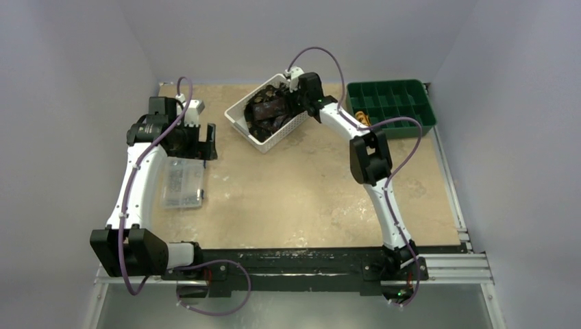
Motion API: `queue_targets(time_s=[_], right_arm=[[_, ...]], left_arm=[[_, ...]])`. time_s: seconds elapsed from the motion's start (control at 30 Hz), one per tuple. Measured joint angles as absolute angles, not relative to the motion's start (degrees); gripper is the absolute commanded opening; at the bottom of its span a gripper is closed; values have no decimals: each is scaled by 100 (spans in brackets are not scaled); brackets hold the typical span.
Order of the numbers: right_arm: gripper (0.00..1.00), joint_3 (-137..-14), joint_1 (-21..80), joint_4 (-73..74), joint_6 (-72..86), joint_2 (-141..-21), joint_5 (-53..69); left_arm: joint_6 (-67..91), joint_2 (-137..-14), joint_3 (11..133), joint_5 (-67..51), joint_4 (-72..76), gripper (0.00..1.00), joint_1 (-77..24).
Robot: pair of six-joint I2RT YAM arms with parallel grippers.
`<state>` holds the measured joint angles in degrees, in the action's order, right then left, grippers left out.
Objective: Roll the ties
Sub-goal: Pick up the tie from the bin.
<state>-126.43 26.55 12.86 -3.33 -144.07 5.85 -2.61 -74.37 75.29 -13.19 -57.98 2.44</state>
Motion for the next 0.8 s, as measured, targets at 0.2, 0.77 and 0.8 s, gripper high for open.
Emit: queue_targets(time_s=[0.2,0.77,0.8], right_arm=[[0,-12846,2602,1352,-242,-14407,729],[0,-12630,2480,943,548,-12497,1975],[0,-12630,2480,897,572,-12405,2038]], left_arm=[[-266,-7437,7529,-1313,-5798,100,244],[-261,-7395,7529,-1363,-5774,100,244],[-261,-7384,7529,-1374,-5765,100,244]])
